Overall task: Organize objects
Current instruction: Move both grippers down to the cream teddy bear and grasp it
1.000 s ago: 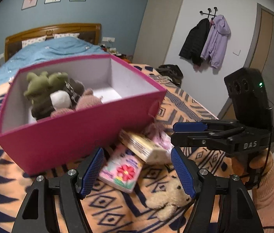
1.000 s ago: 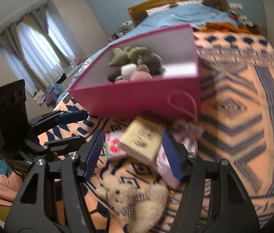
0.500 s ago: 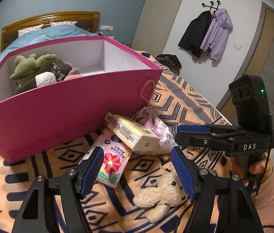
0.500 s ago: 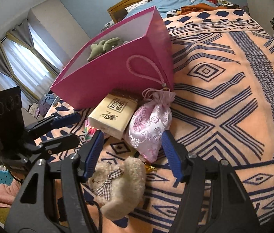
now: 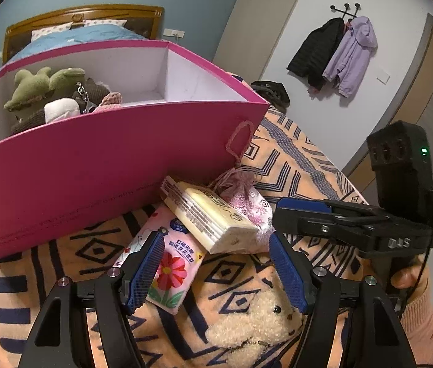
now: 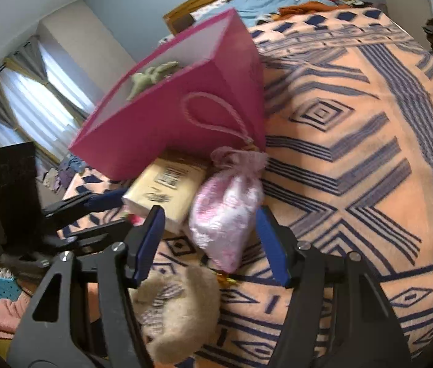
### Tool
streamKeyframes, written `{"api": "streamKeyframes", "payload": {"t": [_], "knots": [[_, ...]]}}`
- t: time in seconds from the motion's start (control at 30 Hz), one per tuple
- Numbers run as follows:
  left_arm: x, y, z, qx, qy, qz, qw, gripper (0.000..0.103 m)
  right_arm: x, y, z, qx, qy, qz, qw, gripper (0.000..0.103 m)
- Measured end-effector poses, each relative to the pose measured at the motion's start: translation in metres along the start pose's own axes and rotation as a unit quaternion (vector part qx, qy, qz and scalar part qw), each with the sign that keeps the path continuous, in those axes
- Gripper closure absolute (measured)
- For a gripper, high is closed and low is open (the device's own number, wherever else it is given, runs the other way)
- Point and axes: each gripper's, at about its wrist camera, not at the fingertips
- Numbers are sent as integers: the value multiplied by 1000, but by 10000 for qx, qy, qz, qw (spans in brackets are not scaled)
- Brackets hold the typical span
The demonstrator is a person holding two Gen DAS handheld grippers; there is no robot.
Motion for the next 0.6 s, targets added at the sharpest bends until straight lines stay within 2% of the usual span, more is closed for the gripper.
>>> {"api": "streamKeyframes", "payload": {"t": [0.13, 0.27, 0.4, 0.6], "knots": [[1, -1, -3, -53, 81, -17, 10000, 45, 3, 1, -11, 23, 189, 39, 9998, 39], [1, -4, -6, 5, 159, -61, 9999, 54, 8, -4, -2, -16, 14, 26, 10000, 39], [0, -4, -12, -57, 311, -62, 9995, 54, 10, -13, 7, -93, -128, -96, 9998, 39], [-4, 6, -17, 232, 403, 55, 9989, 54, 6, -11, 8, -83, -108, -120, 9998, 39]]}}
Point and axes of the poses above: each gripper's, at about its wrist camera, not at the fingertips, and y roughly against the way its jaws point, z to its right, x to its top, and after that the axes turned 13 degrees about -z, right-handed
